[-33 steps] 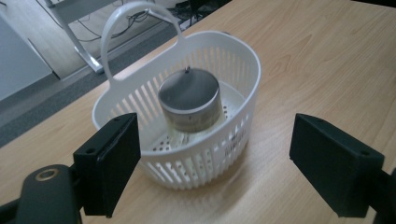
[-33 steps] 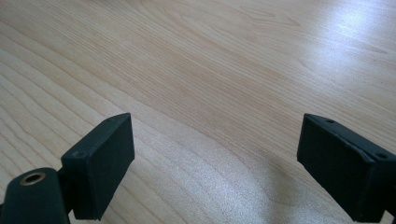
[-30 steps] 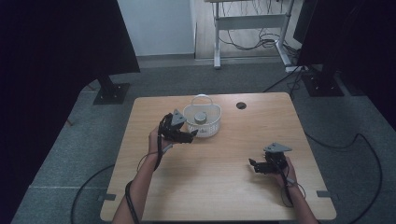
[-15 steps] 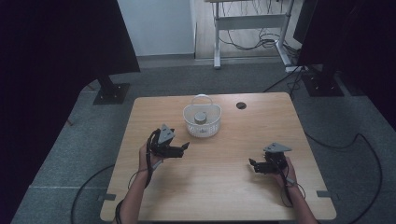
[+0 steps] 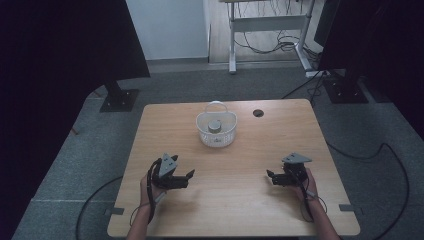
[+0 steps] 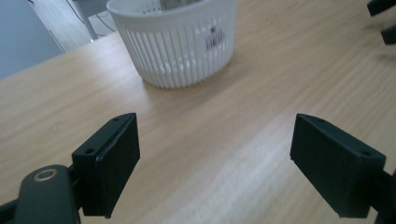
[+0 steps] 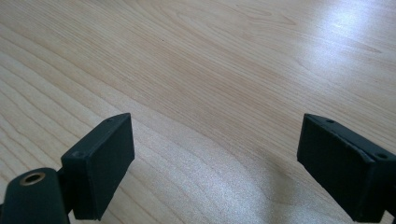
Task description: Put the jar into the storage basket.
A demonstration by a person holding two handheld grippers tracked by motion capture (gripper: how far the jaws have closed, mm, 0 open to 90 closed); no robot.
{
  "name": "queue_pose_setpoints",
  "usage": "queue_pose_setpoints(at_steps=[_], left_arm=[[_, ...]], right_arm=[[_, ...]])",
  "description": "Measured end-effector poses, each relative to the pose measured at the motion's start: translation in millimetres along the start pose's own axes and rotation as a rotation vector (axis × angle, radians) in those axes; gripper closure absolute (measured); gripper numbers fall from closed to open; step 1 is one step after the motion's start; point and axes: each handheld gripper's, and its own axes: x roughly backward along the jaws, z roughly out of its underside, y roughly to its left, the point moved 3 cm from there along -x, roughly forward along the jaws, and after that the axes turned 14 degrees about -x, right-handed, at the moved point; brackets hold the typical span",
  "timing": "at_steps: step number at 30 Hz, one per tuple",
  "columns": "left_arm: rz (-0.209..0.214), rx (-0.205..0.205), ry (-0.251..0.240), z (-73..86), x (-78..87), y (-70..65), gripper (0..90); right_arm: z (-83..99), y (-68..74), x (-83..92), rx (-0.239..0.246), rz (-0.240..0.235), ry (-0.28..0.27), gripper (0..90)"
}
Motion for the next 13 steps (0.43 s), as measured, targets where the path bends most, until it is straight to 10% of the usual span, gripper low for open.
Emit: queue_pose_setpoints(at_steps=[13], left_arm=[[0.006,0.065,-0.001,23.1,-0.9,-2.2,14.5]], right_arm=[[0.0,-0.5,0.9,-0.002,0.002,-0.010,10.0]])
